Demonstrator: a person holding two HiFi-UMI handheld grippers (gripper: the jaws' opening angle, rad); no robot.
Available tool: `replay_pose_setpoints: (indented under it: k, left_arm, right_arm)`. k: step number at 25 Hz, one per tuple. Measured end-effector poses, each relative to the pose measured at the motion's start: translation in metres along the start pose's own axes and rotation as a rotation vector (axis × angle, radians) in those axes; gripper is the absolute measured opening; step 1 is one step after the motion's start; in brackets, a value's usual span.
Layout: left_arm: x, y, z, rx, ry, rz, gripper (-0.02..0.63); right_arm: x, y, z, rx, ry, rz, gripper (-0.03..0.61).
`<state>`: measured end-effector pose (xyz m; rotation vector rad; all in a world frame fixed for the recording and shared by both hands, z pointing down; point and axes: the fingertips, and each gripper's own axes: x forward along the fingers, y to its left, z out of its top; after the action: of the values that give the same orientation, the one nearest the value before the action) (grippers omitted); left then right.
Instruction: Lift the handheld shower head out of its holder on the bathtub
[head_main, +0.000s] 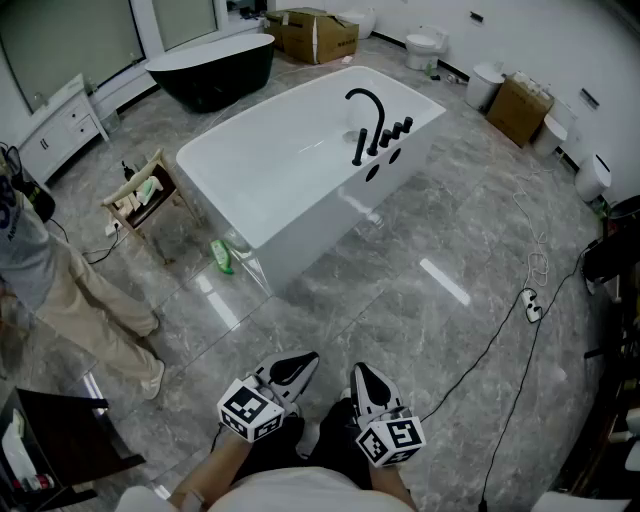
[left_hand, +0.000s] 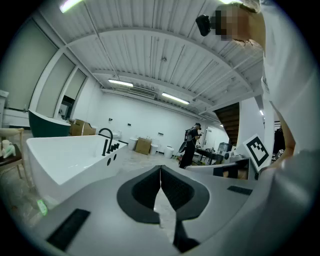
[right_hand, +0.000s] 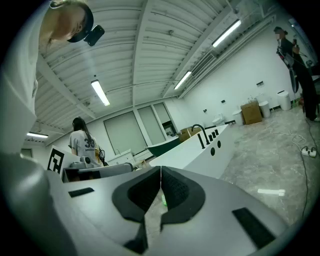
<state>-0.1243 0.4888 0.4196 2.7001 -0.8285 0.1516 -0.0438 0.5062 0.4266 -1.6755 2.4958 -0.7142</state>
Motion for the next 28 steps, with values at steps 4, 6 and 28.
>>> replay_pose_setpoints:
  k: [4,6,28]
  left_arm:
    - [-0.033,0.007,0.006,0.002,-0.029,0.001,0.011]
    - [-0.043,0.010,0.011,0.003,-0.042,0.001,0.011]
    - [-0.062,0.012,0.032,0.012,-0.069,-0.155,0.011]
  right_arm:
    - [0.000,0.036,-0.001,-0.001,0.006,0.037,0.019]
    - [0.000,0.048,-0.002,-0.013,0.012,0.038,0.020]
    - [-0.001,0.054,0.026,-0.003,-0.174,-0.105,0.021]
